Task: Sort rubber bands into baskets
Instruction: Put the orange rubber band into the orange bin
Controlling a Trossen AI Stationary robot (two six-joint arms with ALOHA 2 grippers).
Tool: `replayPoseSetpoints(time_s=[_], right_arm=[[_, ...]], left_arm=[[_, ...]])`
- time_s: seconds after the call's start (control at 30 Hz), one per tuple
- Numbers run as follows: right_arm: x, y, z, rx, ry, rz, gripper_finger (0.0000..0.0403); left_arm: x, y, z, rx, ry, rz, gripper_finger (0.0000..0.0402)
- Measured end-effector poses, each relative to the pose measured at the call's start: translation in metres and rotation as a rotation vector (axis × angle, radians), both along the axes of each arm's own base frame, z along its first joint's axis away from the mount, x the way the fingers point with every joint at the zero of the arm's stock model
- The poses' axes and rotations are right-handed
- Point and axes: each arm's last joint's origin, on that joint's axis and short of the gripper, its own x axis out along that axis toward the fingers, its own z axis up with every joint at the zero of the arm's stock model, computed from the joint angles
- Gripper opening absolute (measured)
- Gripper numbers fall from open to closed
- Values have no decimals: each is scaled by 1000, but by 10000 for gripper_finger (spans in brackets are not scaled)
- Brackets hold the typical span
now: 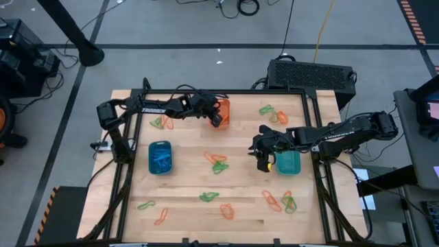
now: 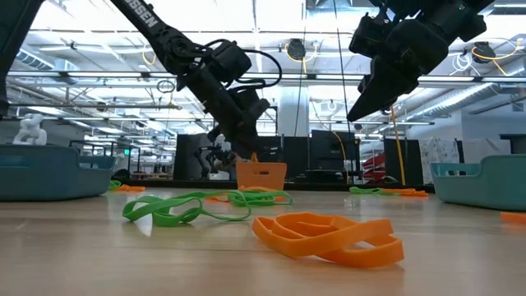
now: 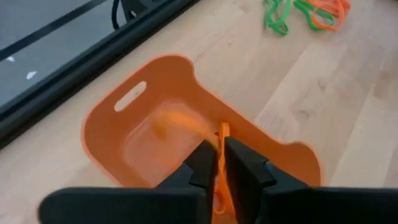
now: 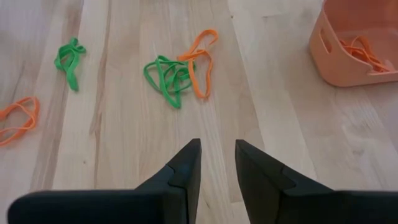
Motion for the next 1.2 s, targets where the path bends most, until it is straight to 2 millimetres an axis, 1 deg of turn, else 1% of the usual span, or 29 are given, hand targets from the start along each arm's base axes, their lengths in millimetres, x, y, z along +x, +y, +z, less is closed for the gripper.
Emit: replayPoseSetpoints(time_s=[0.2,0.33,0.47,0.7,0.9,1.03,1.2], right_arm=[[0,0,0,0,0,0,91],[0,0,0,0,0,0,91],[0,0,0,0,0,0,91],[0,0,0,0,0,0,91],[0,0,0,0,0,0,91],[0,1,0,27,-3,-20,91],[0,9,0,65,-10,-17,91]], left_arm=[[0,0,0,1,2,-5,96],[-1,0,1,18,13,-28,114],[-1,0,4,25,24,-38,118],[2,0,17,38,134,-98,118],[5,-6,25,42,192,-130,118],[5,-20,39,74,180,-144,118],[10,-62,54,139,190,-206,118]])
